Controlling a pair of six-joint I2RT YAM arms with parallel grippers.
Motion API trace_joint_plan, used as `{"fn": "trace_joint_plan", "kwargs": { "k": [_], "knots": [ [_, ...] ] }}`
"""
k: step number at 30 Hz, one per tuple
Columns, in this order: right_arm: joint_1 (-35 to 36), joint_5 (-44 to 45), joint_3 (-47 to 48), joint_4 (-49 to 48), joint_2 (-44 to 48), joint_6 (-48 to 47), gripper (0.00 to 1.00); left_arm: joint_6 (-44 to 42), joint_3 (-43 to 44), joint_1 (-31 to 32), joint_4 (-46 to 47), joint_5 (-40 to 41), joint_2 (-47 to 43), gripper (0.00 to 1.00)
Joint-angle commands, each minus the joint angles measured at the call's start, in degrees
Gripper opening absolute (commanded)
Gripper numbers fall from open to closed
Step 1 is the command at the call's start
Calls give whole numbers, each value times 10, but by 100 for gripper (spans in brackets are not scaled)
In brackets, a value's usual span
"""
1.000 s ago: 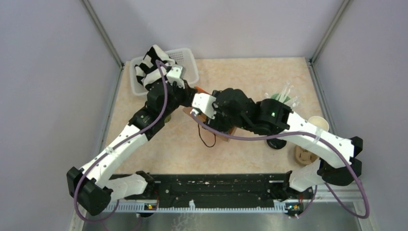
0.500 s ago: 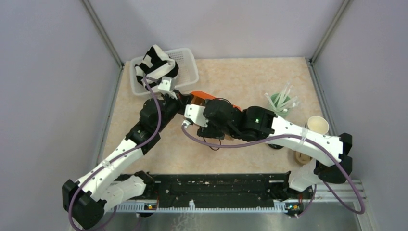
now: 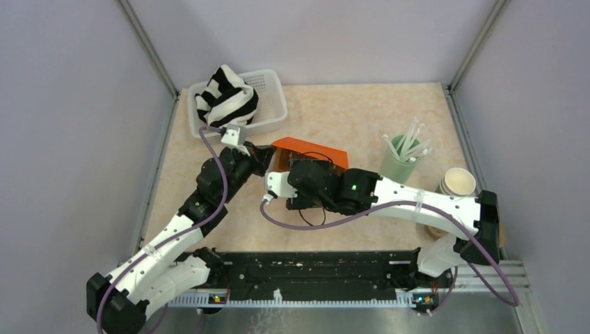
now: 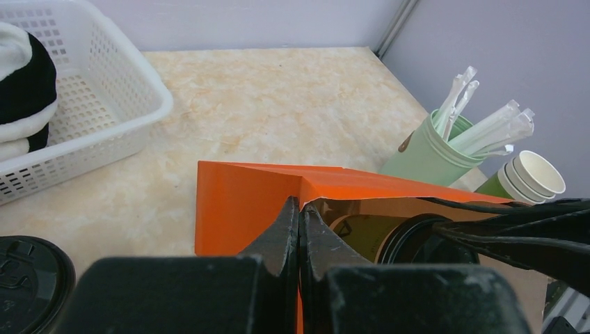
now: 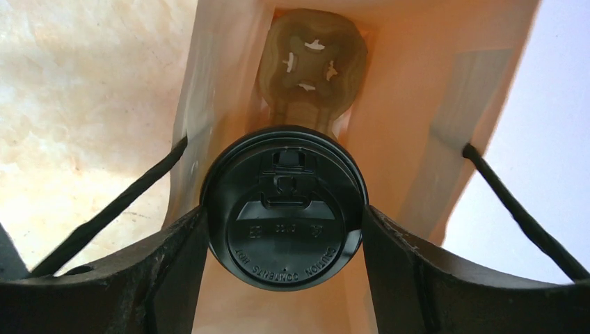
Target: Pack the takeout coffee
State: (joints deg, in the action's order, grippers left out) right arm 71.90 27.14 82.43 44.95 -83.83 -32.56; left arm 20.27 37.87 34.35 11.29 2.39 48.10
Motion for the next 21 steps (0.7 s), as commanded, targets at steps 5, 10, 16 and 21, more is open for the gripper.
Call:
{"fn": "trace_joint_plan", "kwargs": {
  "k": [5, 10, 16, 21],
  "knots": [
    [6, -9, -40, -58, 11, -66, 47, -5, -11, 2, 26, -35, -20, 0],
    [-17, -34, -45, -54, 13, -70, 48, -27, -8, 2, 10, -45, -24, 0],
    [-41, -48, -60, -68, 19, -81, 47, -49, -15, 3, -3, -72, -30, 0],
    [-53, -57, -87, -83, 31, -100, 47, -58, -27, 3, -3, -89, -38, 0]
  ]
}}
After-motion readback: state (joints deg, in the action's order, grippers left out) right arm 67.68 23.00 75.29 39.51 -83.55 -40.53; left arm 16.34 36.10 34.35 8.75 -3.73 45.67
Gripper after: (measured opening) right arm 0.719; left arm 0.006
